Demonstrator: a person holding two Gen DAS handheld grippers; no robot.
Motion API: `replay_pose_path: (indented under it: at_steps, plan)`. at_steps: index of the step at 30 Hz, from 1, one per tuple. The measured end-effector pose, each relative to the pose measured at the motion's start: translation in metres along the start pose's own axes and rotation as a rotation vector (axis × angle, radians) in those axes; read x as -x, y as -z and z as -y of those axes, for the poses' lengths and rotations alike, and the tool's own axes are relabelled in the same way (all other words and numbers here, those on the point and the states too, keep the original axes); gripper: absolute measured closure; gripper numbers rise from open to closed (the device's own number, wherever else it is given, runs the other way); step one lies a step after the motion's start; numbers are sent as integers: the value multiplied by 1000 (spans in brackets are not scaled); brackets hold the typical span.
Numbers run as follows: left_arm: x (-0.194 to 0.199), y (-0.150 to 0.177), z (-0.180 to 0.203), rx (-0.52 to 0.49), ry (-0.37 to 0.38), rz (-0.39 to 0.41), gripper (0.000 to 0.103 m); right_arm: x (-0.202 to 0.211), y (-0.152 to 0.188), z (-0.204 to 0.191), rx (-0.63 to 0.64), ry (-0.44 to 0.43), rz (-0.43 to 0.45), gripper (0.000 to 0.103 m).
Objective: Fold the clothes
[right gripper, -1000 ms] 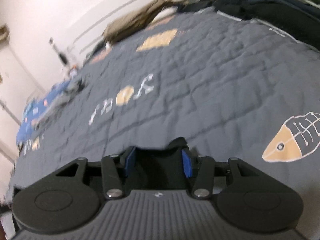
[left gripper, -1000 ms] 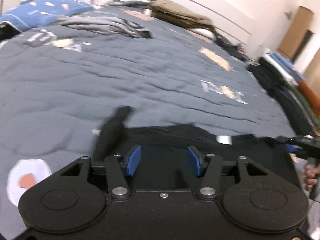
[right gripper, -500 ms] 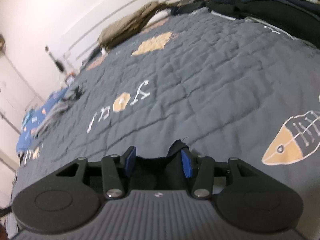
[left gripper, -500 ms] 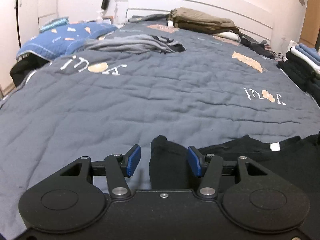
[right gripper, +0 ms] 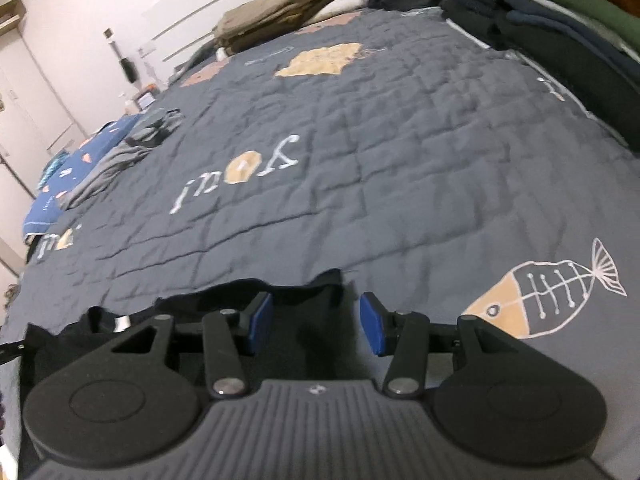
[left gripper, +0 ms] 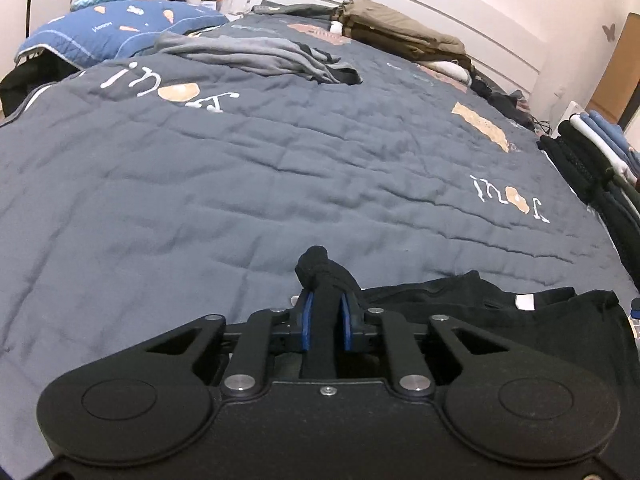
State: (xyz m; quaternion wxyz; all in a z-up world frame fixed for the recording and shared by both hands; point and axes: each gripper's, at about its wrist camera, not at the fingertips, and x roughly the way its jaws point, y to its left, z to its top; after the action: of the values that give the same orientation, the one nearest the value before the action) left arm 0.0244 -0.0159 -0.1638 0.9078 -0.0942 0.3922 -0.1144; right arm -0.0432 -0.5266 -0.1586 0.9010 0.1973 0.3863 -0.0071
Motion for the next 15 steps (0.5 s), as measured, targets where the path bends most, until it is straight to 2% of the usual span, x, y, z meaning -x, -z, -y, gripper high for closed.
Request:
replay_pose_path:
  at_steps: [10,11,12,14,15]
  plan:
    - [-7,2,-5,36,2,-24,86,-13,7,7,-113,-39,84,56]
    - [-6,2,-5,36,4,-19,87,-13,8,8,-126,-45,92,62]
    - [-5,1,-5,36,8,-8,88,-14,8,8,-139,-51,101,74]
    - [-1,1,-4,35,16,15,91,-15,9,9,-165,-63,118,93]
    - [2,0,-3,32,23,33,91,-16,9,10,-179,-69,126,93]
